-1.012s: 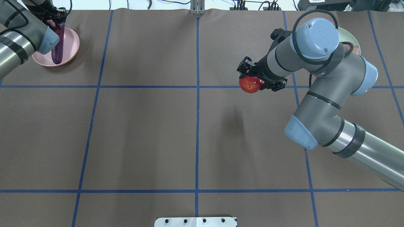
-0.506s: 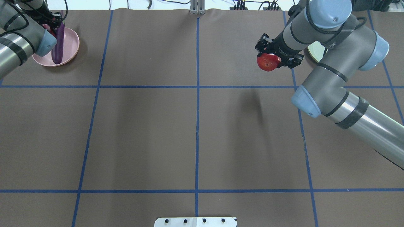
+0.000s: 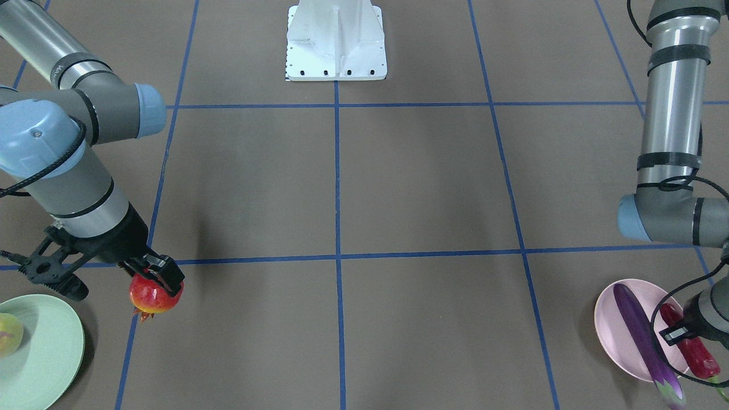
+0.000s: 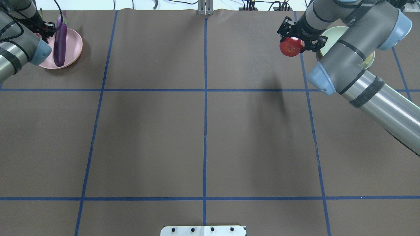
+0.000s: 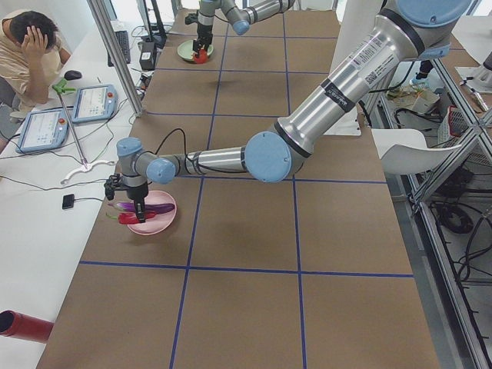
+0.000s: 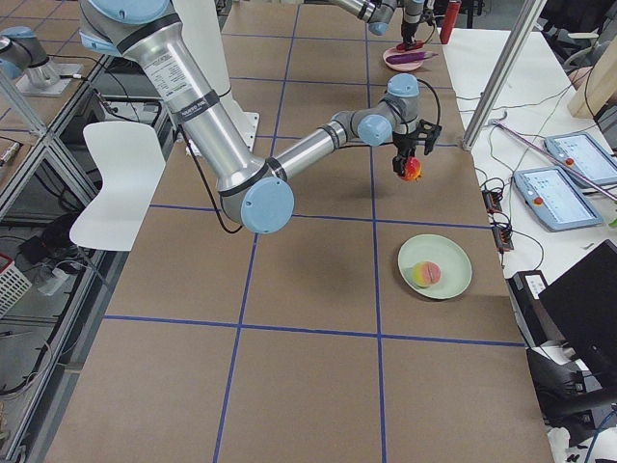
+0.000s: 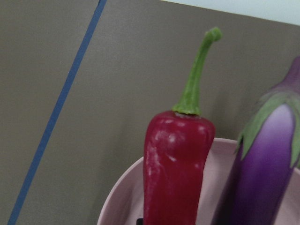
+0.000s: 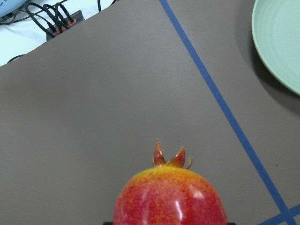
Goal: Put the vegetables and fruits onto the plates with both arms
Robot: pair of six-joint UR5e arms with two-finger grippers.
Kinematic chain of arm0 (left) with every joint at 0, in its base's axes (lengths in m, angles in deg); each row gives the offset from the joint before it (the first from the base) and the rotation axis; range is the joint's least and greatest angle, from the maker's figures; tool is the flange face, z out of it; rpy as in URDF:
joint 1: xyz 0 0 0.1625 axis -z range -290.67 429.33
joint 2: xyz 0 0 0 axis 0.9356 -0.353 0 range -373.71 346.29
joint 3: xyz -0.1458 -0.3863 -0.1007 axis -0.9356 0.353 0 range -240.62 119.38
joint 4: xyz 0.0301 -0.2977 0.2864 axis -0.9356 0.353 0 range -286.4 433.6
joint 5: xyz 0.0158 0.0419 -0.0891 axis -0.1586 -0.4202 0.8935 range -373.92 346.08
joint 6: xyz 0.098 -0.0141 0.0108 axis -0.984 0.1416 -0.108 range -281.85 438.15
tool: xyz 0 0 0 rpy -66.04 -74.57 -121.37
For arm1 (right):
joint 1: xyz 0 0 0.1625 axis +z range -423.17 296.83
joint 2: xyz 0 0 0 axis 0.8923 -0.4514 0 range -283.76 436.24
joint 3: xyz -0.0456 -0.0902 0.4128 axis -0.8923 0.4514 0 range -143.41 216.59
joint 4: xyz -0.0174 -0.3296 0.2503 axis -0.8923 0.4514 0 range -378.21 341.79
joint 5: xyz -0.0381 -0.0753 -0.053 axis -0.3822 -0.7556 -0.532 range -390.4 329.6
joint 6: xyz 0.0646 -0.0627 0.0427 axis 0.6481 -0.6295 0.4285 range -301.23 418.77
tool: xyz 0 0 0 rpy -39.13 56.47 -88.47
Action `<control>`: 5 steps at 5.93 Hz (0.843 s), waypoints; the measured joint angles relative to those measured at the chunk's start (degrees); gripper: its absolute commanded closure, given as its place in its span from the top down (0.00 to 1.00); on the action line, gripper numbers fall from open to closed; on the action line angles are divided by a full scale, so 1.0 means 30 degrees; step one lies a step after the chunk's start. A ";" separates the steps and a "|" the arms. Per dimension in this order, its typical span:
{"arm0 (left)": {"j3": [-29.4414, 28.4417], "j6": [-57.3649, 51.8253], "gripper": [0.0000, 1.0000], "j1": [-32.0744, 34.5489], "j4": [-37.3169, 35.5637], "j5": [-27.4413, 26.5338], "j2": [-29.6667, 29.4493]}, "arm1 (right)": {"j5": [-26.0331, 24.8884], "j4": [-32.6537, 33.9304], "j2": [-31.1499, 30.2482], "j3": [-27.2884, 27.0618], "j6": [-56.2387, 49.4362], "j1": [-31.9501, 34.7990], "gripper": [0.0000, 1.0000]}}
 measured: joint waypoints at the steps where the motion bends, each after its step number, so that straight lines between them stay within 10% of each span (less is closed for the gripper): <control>1: 0.0091 -0.0044 1.00 -0.0043 0.0237 -0.0002 0.0253 | 0.0377 -0.0279 0.0047 0.0953 -0.0981 0.0636 0.00; 5: 0.2624 0.1532 1.00 -0.0119 0.0133 0.0077 0.0386 | 0.0714 -0.2820 0.0123 0.7201 -0.6574 0.2840 0.00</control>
